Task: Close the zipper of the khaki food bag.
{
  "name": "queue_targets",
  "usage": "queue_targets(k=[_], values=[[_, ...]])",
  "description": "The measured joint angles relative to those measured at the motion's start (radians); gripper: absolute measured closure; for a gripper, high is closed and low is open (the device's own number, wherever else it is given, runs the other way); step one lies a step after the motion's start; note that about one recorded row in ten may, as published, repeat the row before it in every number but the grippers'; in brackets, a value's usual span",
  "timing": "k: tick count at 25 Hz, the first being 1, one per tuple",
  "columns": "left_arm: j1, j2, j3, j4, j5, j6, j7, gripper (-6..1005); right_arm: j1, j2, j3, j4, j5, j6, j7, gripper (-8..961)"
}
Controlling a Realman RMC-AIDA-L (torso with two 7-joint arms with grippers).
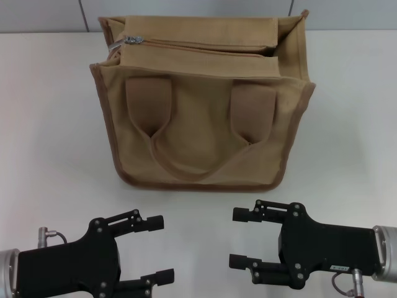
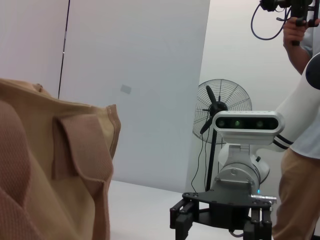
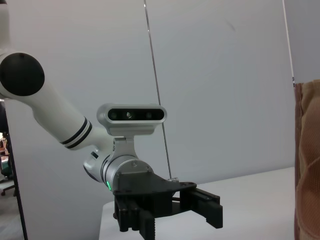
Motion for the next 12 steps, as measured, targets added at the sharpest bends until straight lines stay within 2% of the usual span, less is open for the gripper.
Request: queue_targets(k=[12], values=[[-0.003,-0.012,-0.027,0.0,-0.003,-0.008,0.007,220,-0.003,0.0,0.004,0.027,0.001,0.0,-0.026,271]])
